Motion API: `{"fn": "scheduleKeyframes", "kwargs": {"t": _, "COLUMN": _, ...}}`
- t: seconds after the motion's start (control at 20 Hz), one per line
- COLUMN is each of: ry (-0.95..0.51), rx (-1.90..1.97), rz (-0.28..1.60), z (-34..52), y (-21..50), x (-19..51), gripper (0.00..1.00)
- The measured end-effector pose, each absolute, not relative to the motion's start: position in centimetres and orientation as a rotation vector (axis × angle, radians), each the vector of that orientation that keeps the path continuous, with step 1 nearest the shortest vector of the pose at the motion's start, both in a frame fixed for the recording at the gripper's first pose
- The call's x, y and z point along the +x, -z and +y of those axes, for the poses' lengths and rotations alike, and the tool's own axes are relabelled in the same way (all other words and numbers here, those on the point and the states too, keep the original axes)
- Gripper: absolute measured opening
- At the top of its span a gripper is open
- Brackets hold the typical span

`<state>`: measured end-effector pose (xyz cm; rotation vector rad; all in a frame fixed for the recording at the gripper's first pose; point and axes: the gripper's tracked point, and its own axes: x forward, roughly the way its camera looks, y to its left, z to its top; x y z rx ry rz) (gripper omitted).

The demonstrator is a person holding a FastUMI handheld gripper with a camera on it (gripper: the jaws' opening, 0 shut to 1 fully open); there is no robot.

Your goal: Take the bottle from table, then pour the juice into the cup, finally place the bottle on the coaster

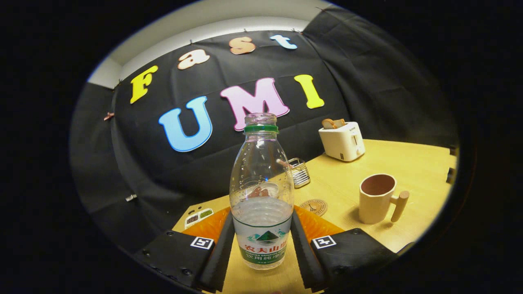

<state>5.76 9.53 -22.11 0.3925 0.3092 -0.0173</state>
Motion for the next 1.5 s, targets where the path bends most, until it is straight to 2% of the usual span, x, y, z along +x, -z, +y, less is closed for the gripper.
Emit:
{"fn": "scheduleKeyframes", "kwargs": {"t": 0.55, "ry": 0.058, "rx": 0.844, "rz": 0.409, "z": 8.3, "y": 23.4, "x": 7.2, "gripper": 0.72}}
{"fn": "scheduleKeyframes", "kwargs": {"t": 1.1, "ry": 0.183, "rx": 1.202, "rz": 0.324, "z": 5.1, "y": 23.8, "x": 8.8, "gripper": 0.72}}
{"fn": "scheduleKeyframes", "kwargs": {"t": 1.5, "ry": 0.187, "rx": 1.374, "rz": 0.314, "z": 5.1, "y": 24.3, "x": 9.1, "gripper": 0.72}}
